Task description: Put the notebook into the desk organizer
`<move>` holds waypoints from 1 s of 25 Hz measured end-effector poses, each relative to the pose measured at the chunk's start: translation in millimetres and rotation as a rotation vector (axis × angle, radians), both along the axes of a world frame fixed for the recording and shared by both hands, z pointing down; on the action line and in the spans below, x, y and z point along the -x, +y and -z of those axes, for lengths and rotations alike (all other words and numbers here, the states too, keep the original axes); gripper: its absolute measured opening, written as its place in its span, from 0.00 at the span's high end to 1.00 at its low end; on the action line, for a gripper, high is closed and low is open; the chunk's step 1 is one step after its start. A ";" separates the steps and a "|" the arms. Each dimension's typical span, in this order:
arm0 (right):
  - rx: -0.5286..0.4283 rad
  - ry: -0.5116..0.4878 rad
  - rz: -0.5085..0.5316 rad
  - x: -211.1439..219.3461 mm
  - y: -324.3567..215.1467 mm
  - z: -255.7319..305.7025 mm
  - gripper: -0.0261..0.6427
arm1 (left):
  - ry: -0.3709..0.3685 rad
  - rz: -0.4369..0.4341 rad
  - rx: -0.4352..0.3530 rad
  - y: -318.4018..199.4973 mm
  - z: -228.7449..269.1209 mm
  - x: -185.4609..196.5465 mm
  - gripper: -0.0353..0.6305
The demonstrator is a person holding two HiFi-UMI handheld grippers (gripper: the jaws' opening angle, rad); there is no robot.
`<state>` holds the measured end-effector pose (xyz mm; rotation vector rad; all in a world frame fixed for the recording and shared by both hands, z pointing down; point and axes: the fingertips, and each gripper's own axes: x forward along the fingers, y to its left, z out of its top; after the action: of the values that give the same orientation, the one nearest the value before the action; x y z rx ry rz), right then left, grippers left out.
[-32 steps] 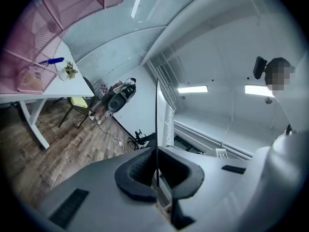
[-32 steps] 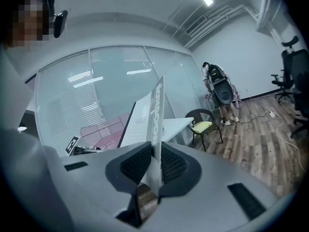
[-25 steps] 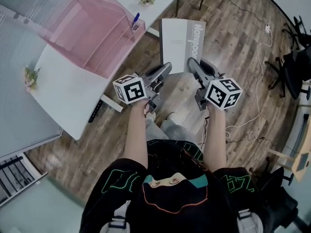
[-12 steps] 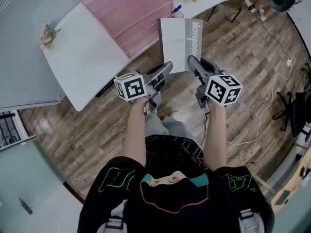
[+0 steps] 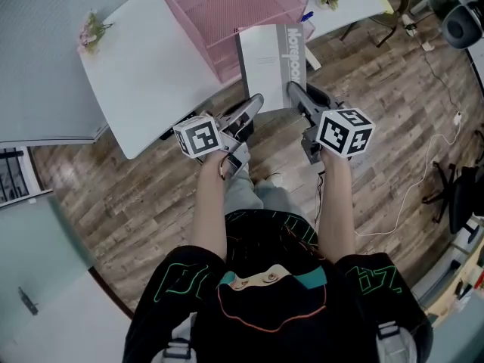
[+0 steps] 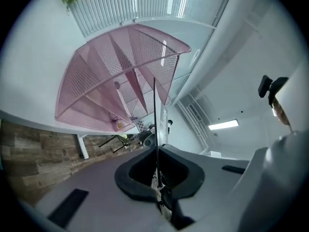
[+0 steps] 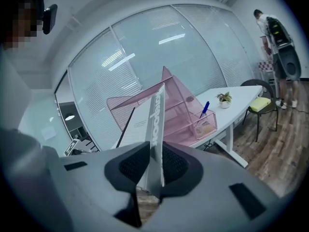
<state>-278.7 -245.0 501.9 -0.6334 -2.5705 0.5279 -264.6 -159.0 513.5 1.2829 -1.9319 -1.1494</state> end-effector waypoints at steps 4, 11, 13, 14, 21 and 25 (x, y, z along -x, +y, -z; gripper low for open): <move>0.001 -0.006 0.027 17.2 18.7 5.7 0.88 | -0.004 0.027 -0.006 19.6 4.8 15.3 0.94; -0.063 -0.039 -0.013 40.8 21.7 17.1 0.82 | 0.099 0.116 -0.027 43.5 -3.3 29.3 0.94; -0.095 -0.068 -0.033 45.3 16.2 25.2 0.82 | 0.091 0.124 -0.038 42.7 5.2 32.8 0.94; -0.111 -0.085 -0.036 46.8 14.6 29.3 0.82 | 0.098 0.133 -0.037 43.4 5.2 34.3 0.94; -0.227 -0.234 0.100 39.5 32.5 55.5 0.83 | 0.114 0.145 -0.148 40.8 21.4 51.2 0.92; -0.326 -0.260 0.306 20.9 58.5 53.0 0.95 | 0.117 0.159 -0.166 39.0 26.8 57.6 0.93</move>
<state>-299.6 -186.6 448.8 -1.0044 -2.6381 -0.0795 -322.2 -120.0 486.7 1.1322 -1.9121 -1.4574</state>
